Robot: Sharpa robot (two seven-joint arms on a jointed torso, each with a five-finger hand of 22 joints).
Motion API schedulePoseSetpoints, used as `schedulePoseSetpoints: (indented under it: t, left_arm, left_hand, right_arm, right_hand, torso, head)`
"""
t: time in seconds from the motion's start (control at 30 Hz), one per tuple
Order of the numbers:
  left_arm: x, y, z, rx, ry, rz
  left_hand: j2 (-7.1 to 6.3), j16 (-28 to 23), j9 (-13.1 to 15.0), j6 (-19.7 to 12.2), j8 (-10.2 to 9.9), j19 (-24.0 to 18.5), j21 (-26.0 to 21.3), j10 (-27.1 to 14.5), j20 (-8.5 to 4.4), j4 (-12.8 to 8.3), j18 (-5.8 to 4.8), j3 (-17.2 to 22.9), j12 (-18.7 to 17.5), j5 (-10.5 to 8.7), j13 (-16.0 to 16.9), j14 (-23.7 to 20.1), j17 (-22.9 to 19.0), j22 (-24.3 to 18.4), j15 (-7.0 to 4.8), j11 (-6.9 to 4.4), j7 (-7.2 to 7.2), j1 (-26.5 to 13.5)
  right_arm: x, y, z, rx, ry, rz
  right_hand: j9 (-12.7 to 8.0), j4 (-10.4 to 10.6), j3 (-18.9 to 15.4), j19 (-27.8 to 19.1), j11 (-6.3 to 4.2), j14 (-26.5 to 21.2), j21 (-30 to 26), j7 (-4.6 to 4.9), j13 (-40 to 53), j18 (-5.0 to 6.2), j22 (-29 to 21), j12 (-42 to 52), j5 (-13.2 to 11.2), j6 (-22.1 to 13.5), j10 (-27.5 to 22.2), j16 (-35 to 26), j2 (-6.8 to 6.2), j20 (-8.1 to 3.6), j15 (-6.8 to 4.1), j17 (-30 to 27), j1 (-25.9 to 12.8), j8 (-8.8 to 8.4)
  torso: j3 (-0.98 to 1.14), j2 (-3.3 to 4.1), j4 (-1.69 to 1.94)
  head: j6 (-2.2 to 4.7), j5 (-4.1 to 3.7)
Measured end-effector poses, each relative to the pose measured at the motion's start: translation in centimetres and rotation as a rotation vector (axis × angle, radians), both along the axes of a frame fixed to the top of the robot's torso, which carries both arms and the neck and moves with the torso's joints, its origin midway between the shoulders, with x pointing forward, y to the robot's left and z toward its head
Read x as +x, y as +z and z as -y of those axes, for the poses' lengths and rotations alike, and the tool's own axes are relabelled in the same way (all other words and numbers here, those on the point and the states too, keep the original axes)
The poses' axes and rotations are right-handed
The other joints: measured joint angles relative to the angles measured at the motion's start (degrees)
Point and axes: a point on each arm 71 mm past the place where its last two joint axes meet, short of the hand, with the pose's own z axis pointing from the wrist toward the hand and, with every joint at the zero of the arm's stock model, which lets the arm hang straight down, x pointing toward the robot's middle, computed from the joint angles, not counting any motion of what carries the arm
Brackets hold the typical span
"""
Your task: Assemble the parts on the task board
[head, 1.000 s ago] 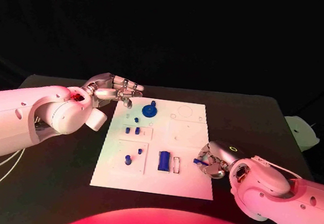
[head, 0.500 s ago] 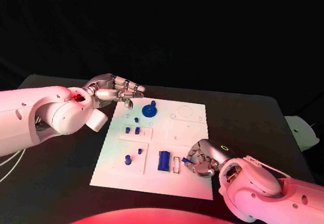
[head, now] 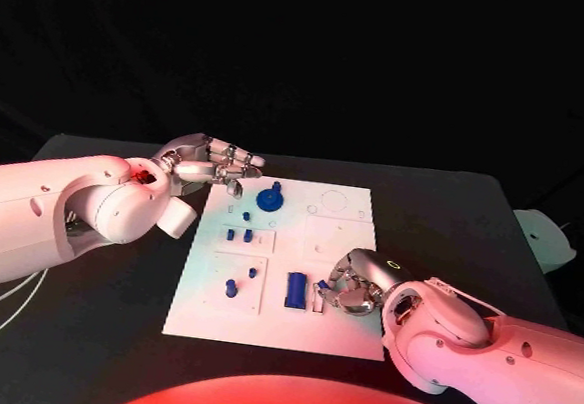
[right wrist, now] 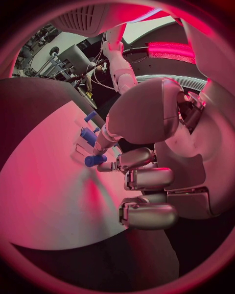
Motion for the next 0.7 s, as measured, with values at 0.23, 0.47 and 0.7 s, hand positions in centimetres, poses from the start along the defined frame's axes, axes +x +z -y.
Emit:
schedulePoseSetpoints:
  t: [0.23,0.47,0.7]
  left_arm:
    - [-0.03,0.00,0.03,0.000,-0.002,-0.001]
    - [-0.06,-0.01,0.08,0.000,-0.006,-0.004]
    - [-0.09,-0.02,0.13,0.002,-0.010,-0.007]
  left_hand:
    - [0.00,0.0,0.0,0.0,0.0,0.0,0.0,0.0,0.00,0.0,0.00,0.0,0.0,0.00,0.0,0.0,0.0,0.0,0.00,0.00,0.01,0.0]
    - [0.00,0.0,0.0,-0.3,0.0,0.0,0.0,0.0,0.00,0.0,0.00,0.0,0.0,0.00,0.0,0.0,-0.1,0.0,0.01,0.00,0.14,0.0]
    - [0.00,0.0,0.0,-0.3,0.0,0.0,0.0,0.0,0.00,0.0,0.00,0.0,0.0,0.00,0.0,0.0,0.0,0.0,0.01,0.00,0.13,0.0]
  right_arm:
    - [0.39,-0.45,-0.16,-0.011,-0.004,-0.014]
    - [0.65,-0.56,-0.69,-0.020,0.011,-0.027]
    - [0.69,-0.70,-0.87,-0.032,0.021,-0.042]
  right_hand:
    - [0.1,1.2,-1.8,0.0,-0.08,0.0,0.0,-0.96,0.0,0.00,0.0,1.4,0.0,1.0,0.7,0.0,0.29,0.00,-0.40,0.0,-0.9,0.60]
    - [0.5,1.8,-2.7,0.0,-0.18,0.0,0.0,-1.72,0.0,0.00,0.0,2.0,0.0,1.9,1.0,0.0,0.59,0.00,-0.40,0.0,-1.2,0.77]
    - [0.4,2.3,-3.5,0.0,-0.10,0.0,0.0,-2.22,0.0,0.00,0.0,2.4,0.0,2.8,1.1,0.0,0.89,0.00,-0.40,0.0,-1.7,1.10]
  torso:
    - [0.02,0.00,-0.02]
    - [0.03,-0.01,-0.03]
    - [0.03,-0.02,-0.04]
  head:
    - [0.00,0.03]
    - [0.00,-0.02]
    - [0.00,-0.04]
